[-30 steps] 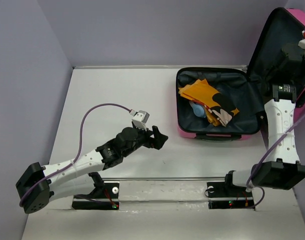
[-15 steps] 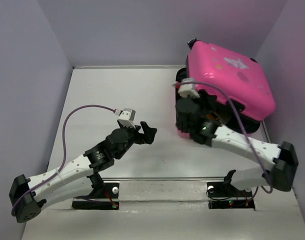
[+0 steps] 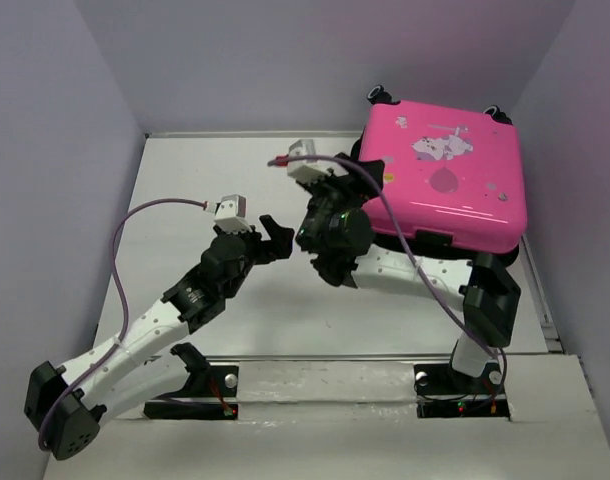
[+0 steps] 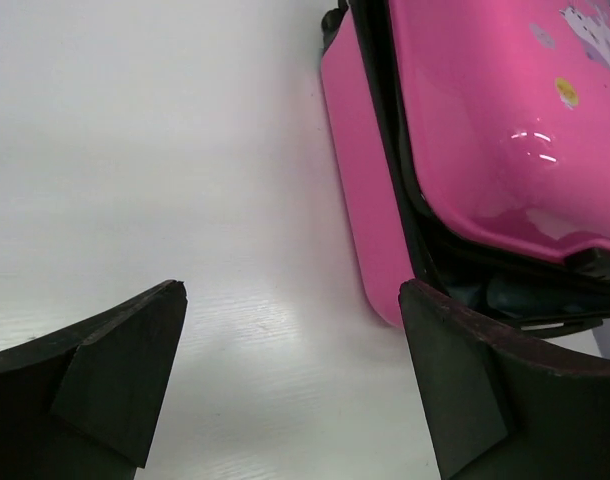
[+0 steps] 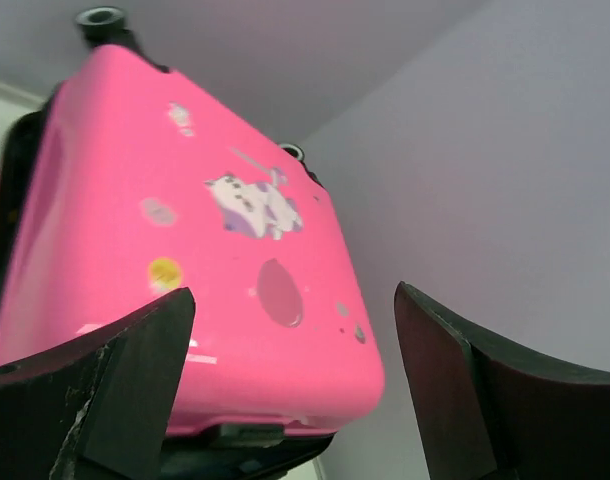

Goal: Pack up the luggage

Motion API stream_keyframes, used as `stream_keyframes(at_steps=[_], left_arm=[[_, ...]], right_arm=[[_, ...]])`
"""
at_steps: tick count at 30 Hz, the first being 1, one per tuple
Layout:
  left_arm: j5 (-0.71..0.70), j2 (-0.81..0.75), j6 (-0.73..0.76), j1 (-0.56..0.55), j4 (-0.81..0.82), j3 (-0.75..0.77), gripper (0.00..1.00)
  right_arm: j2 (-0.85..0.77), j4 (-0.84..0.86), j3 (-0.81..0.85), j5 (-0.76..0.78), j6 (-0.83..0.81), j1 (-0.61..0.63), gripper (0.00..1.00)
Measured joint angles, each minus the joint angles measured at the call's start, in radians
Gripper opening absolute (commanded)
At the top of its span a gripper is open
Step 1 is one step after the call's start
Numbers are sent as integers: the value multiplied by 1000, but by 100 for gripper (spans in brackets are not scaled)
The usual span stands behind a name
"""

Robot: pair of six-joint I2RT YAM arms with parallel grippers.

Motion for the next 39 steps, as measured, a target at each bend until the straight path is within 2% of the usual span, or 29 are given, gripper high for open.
stream_keyframes(at_steps=[4,7,9,10,11,12,13,15,17,20,21,22,23,24,28,31,39], left_arm=[[85,69,-17,73,51,6,99],[160,174,-27,78,88,51,99],[211,253,-37,78,126,92,99],[234,289,-44,78,140,111,99],[253,327,-48,78,156,131,99],[271,351,-54,78,163,145,99],[292,371,-61,78,175,157,99],[319,388,-70,78,187,166,99],[346,387,-76,79,193,168,99],[378,388,-76,80,198,182,99],[387,389,-76,80,199,187,99],[398,394,-76,80,201,194,99],[411,406,-76,80,209,205,99],[422,415,-76,80,214,211,99],[470,473,-77,84,237,222,99],[489,493,-78,83,250,216,99],[512,517,-86,51,301,130,99]], right_arm=[[0,69,119,-22,-90,-198,82],[32,89,188,-50,-116,-435,81],[62,57,225,-72,8,-567,80],[68,-55,244,-90,163,-616,80],[82,-255,300,-105,348,-667,80],[106,-575,429,-208,606,-695,81],[142,-769,554,-318,788,-714,82],[190,-1175,795,-653,1200,-769,85],[103,-1370,760,-870,1474,-817,88],[6,-1571,752,-1022,1705,-914,91],[-16,-1623,753,-1075,1771,-966,93],[-45,-1648,724,-1156,1843,-1044,99],[-67,-1675,691,-1206,1898,-1127,100],[-97,-1687,624,-1261,1960,-1252,100],[-177,-1688,238,-1408,2097,-1571,100],[-178,-1657,54,-1534,2166,-1612,100],[-318,-1401,-209,-1789,2230,-1595,99]])
